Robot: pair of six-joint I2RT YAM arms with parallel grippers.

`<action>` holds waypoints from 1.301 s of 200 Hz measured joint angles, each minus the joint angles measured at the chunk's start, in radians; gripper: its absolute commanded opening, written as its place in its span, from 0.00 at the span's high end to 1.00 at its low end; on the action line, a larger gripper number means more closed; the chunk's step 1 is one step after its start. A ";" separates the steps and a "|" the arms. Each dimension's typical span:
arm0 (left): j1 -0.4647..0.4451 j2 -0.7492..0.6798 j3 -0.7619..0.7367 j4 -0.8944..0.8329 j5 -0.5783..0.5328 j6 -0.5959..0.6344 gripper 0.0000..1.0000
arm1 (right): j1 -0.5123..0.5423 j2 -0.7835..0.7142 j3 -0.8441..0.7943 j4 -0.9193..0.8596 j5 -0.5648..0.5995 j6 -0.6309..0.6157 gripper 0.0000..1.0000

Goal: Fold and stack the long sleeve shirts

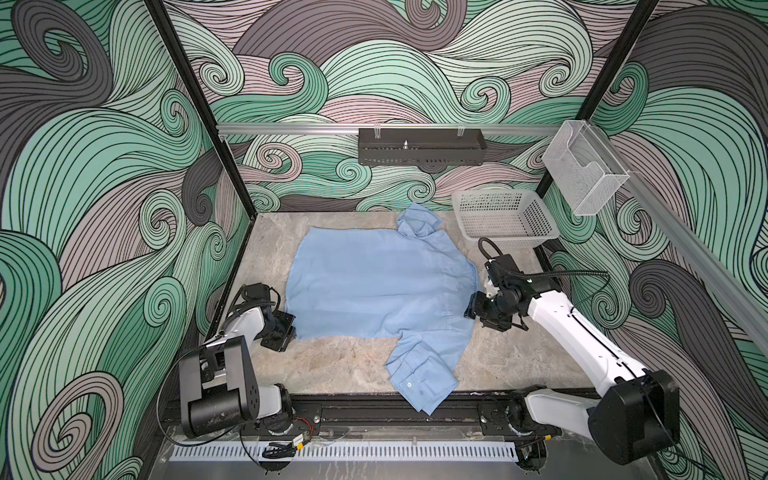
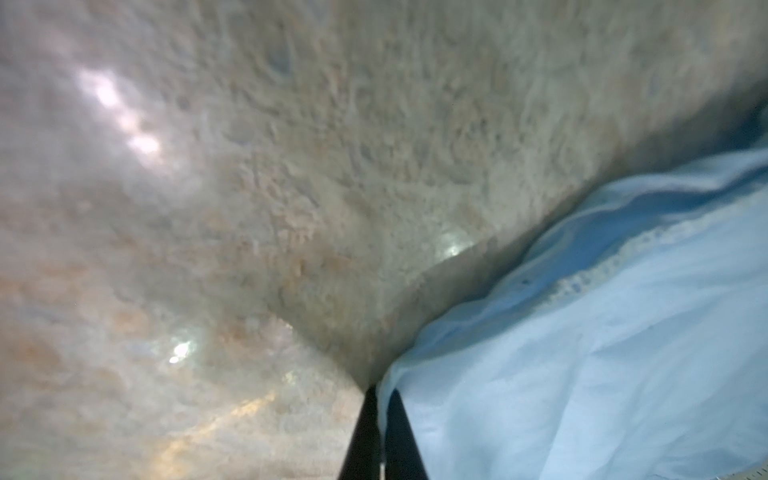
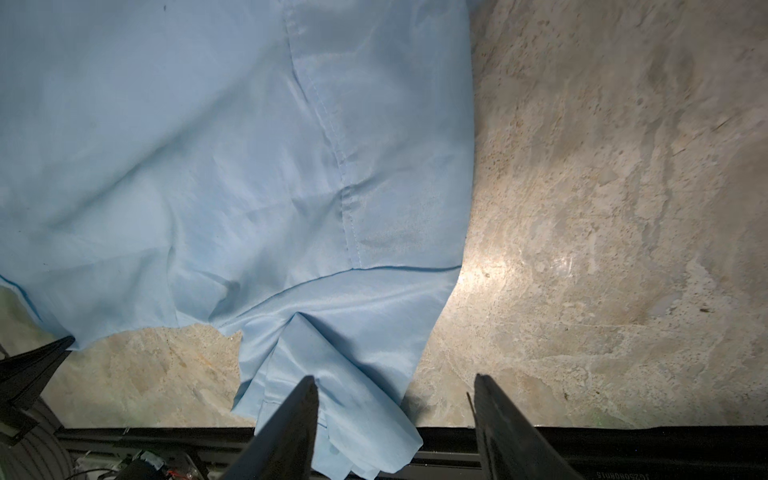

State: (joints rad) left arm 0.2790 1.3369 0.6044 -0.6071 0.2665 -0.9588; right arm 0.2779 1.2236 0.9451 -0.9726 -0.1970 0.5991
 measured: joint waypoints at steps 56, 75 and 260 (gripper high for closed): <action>0.000 -0.132 0.003 -0.055 0.029 0.050 1.00 | 0.064 -0.048 -0.172 0.009 -0.102 0.098 0.36; 0.000 -0.141 0.003 -0.067 0.037 0.062 1.00 | 0.104 -0.052 -0.220 0.022 -0.116 0.142 0.36; 0.000 -0.134 0.052 -0.128 0.060 0.121 1.00 | 0.224 0.176 -0.308 0.329 -0.114 0.333 1.00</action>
State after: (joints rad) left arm 0.2790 1.2034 0.6567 -0.7353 0.3260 -0.8375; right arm 0.5014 1.3994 0.6373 -0.6434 -0.3111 0.9318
